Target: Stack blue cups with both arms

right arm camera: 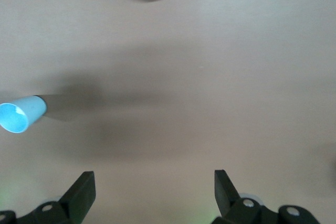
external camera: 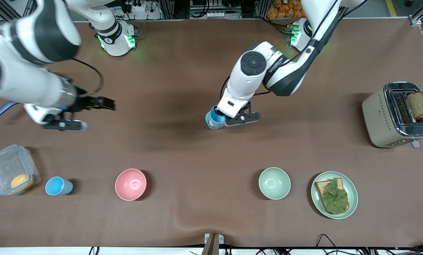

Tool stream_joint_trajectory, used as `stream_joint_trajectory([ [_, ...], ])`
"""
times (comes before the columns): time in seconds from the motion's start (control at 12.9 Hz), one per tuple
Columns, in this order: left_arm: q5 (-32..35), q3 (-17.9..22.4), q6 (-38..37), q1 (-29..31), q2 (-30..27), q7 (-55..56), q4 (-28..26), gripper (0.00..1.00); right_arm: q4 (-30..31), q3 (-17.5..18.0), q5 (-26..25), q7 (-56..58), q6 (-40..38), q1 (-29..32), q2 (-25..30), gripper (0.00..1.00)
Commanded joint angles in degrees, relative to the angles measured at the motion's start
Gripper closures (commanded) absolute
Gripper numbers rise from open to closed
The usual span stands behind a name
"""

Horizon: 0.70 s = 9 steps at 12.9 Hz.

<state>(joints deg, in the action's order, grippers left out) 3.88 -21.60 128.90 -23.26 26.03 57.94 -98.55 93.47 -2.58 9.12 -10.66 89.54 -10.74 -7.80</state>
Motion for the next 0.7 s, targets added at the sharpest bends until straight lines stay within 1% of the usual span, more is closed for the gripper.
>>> stream_joint_trajectory([
  [0.0, 2.1, 0.2, 0.7, -1.3, 1.5, 3.2, 0.0, 1.00, 1.0, 1.3, -1.3, 9.3, -2.3, 6.8, 2.8, 0.00],
  [0.15, 2.1, 0.2, 0.7, -1.4, 2.1, 3.4, 0.0, 1.00, 0.6, 1.4, -1.6, 14.0, -2.4, 10.4, 3.0, 0.00],
  [0.31, 2.1, 0.2, 0.8, -1.6, 3.0, 3.6, 0.1, 1.00, 0.8, 2.0, -3.1, 14.5, -2.5, 12.9, 4.3, 0.00],
  [0.46, 2.1, 0.2, 0.8, -2.3, 3.2, 4.8, -0.3, 1.00, 1.8, 3.8, -3.8, 14.6, -2.5, 15.8, 6.0, 0.00],
  [0.54, 2.1, 0.2, 0.8, -2.6, 3.3, 5.1, -0.3, 1.00, 2.4, 5.1, -5.8, 15.0, -2.5, 16.6, 7.0, 0.00],
  [0.62, 2.1, 0.3, 1.2, -2.9, 3.8, 5.1, -0.5, 1.00, 2.2, 5.5, -9.2, 15.1, -2.5, 16.5, 7.2, 0.00],
])
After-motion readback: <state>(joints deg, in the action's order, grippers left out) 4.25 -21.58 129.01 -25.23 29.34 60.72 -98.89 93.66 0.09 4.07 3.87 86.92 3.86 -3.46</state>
